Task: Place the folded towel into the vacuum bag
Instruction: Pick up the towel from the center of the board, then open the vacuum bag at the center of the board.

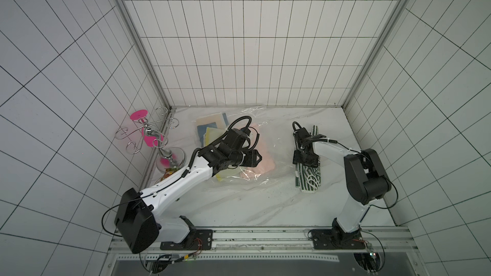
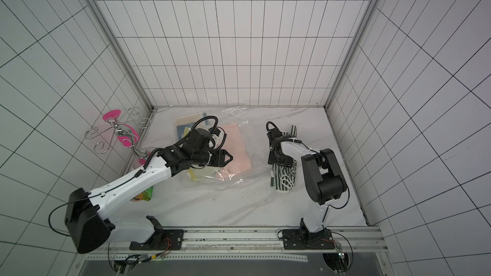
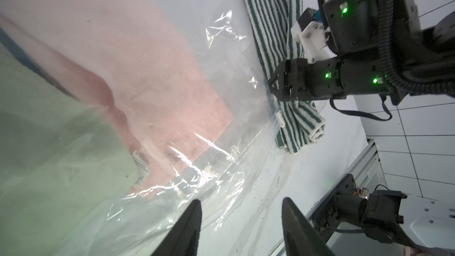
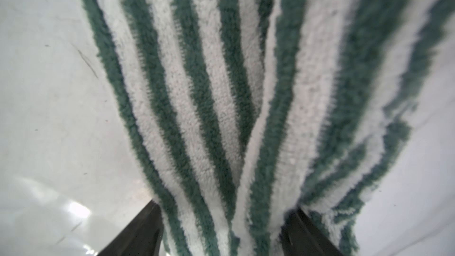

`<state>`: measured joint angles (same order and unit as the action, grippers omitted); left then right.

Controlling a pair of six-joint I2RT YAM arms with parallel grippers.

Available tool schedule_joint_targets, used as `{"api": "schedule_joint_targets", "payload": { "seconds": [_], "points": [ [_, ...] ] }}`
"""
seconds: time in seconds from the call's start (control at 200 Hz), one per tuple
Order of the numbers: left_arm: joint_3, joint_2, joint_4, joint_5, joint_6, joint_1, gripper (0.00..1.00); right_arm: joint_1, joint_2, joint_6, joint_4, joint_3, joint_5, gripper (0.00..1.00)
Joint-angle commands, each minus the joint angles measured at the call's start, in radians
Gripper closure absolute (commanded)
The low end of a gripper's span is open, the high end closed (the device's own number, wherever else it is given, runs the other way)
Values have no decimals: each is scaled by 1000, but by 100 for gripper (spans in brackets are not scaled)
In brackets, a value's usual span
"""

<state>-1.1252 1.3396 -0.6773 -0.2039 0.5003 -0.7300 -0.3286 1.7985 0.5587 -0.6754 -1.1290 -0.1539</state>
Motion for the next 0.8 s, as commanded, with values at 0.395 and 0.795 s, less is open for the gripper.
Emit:
{"api": "schedule_joint_targets", "payload": {
  "seconds": [0.395,0.795],
  "points": [
    [-50,177,-334,553,-203,-394,19,84,-40,-80,-99,-91,108,96],
    [-37,406,-178,1144,-230,-497,18,138,-127,-114,-92,-70,187,97]
  ]
}}
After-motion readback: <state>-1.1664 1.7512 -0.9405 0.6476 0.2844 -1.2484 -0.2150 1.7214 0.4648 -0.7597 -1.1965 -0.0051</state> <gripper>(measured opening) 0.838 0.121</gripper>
